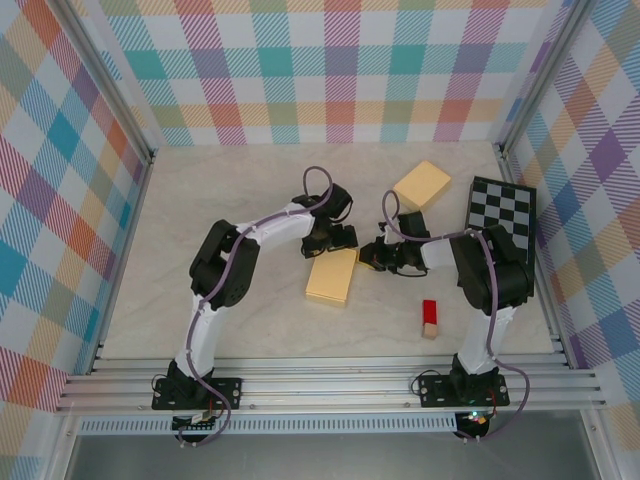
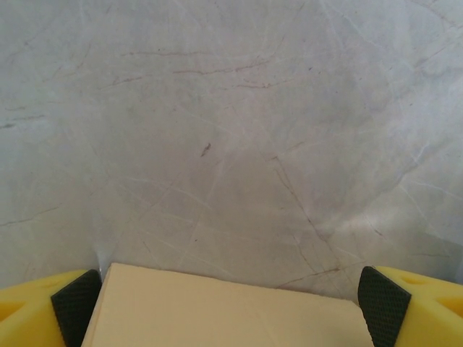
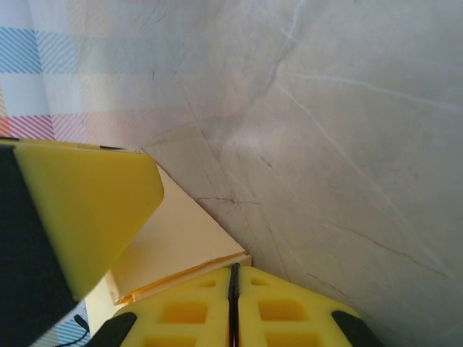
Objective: Fold the paper box
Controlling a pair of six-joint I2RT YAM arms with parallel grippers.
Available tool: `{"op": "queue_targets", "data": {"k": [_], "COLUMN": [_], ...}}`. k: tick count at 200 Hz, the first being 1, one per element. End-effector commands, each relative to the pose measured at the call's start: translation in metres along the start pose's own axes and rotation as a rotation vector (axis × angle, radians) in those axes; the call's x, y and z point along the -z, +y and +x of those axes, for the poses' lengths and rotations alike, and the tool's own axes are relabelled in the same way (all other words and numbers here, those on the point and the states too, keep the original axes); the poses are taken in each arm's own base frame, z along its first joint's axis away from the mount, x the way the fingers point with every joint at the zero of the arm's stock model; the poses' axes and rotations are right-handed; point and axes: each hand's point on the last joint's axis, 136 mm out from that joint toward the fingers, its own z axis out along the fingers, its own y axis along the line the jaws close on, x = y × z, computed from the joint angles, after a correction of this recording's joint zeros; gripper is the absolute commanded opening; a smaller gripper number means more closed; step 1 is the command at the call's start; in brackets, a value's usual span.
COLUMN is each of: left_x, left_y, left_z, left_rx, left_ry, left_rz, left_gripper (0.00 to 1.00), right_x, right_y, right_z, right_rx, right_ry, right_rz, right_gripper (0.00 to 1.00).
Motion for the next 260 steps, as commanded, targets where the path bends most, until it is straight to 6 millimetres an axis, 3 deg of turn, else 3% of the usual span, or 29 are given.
{"op": "queue_targets", "data": {"k": [1, 31, 49, 67, 83, 100, 118, 144, 163, 200, 222, 260], "left_x": [-0.012, 0.009, 0.029, 0.061, 0.097, 0.129, 0.138, 0.124, 0.115, 0.084, 0.072, 0.061], "left_y": [-0.075, -0.044, -0.022, -0.002, 0.017, 0.046, 0.078, 0.076, 0.074, 0.062, 0.051, 0.051], "left_z": [0.012, -0.03, -0.059, -0.083, -0.091, -0.075, -0.031, 0.047, 0.082, 0.094, 0.086, 0.068], "left_rx": [-0.074, -0.055, -0.031, -0.018, -0.01, 0.029, 0.146, 0.275, 0.324, 0.399, 0.412, 0.407], "left_ry": [0.023, -0.049, -0.099, -0.169, -0.238, -0.275, -0.244, -0.2, -0.223, -0.243, -0.275, -0.344], "left_rz": [0.229, 0.157, 0.122, 0.085, 0.035, -0.054, -0.071, 0.06, 0.076, 0.161, 0.195, 0.186], "left_gripper": [0.92, 0.93, 0.94, 0.94, 0.95, 0.95, 0.95, 0.95, 0.96, 0.96, 0.95, 0.89], "right_x": [-0.017, 0.001, 0.016, 0.036, 0.056, 0.074, 0.086, 0.086, 0.078, 0.053, 0.035, 0.006], "right_y": [0.019, -0.012, -0.02, -0.02, -0.014, -0.001, 0.013, 0.026, 0.034, 0.042, 0.041, 0.039], "right_z": [0.013, 0.026, 0.033, 0.036, 0.035, 0.032, 0.026, 0.015, 0.004, -0.016, -0.019, -0.01], "right_rx": [0.041, -0.019, 0.017, 0.089, 0.165, 0.237, 0.295, 0.333, 0.364, 0.495, 0.55, 0.568], "right_ry": [0.001, -0.07, -0.091, -0.107, -0.13, -0.145, -0.16, -0.15, -0.141, -0.071, -0.016, 0.095], "right_rz": [-0.029, 0.118, 0.187, 0.268, 0.324, 0.36, 0.377, 0.373, 0.352, 0.323, 0.286, 0.22], "right_gripper": [0.1, 0.13, 0.19, 0.23, 0.32, 0.37, 0.44, 0.51, 0.52, 0.56, 0.56, 0.52]}}
